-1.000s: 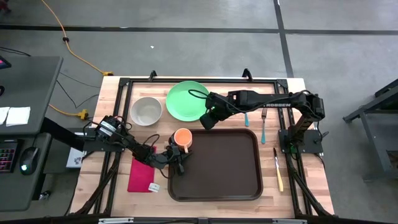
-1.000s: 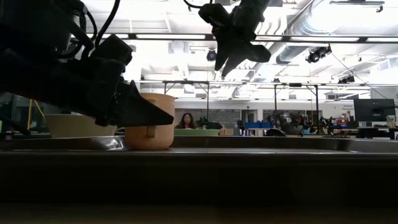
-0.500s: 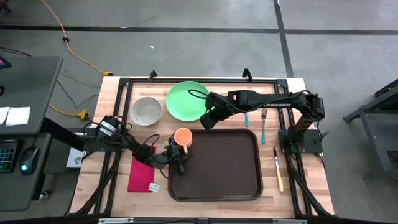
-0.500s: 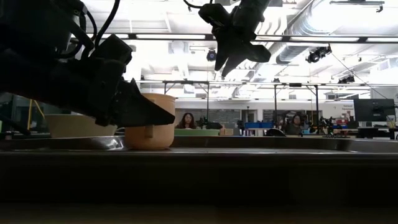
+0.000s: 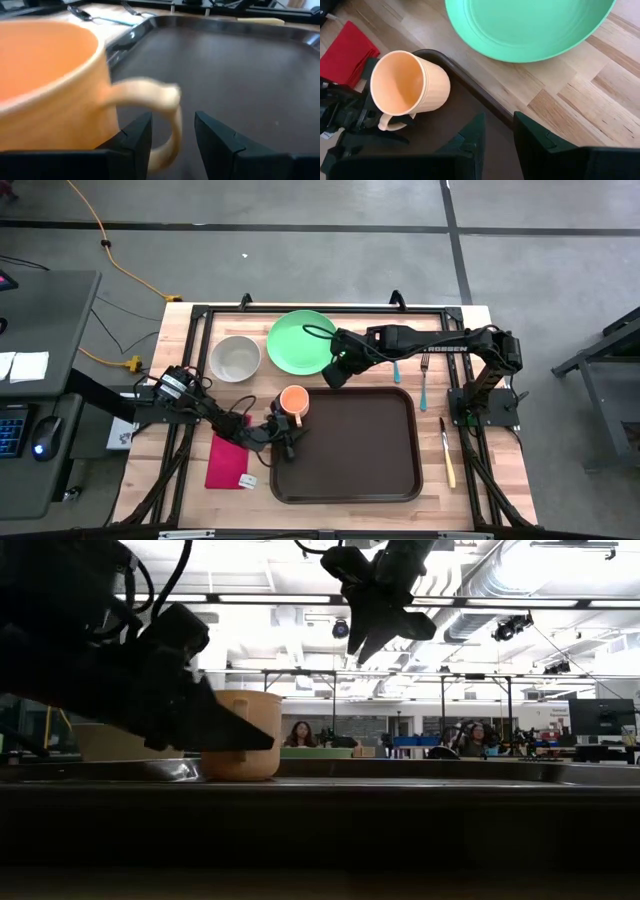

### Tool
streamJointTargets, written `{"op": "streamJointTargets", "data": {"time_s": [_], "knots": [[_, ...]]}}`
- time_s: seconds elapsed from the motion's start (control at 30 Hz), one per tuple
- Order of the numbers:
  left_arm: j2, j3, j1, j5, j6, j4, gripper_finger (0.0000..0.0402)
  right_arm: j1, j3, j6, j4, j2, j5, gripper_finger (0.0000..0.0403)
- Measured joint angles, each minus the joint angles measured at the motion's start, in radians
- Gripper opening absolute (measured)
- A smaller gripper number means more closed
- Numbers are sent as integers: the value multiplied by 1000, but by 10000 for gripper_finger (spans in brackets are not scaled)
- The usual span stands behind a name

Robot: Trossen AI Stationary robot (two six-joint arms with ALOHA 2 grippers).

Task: Set up tray
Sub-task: Put the orange mug on the top left of the black tray, then put the green plate on the black tray to the bottom right of the orange mug

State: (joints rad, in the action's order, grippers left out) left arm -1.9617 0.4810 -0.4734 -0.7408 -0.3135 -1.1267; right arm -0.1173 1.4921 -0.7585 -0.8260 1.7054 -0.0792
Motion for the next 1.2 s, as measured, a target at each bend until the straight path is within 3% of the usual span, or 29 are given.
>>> {"op": "streamJointTargets", "data": {"time_s": [0.4,0.77,1.2], "knots": [[50,-53,-78,-122,-32,-2,179,0,0,0,-5,0,0,78],[58,-86,-100,-105,-68,-1,179,0,0,1,-8,0,0,78],[64,-86,-203,-177,-112,-15,179,0,0,26,-8,0,22,78]]}}
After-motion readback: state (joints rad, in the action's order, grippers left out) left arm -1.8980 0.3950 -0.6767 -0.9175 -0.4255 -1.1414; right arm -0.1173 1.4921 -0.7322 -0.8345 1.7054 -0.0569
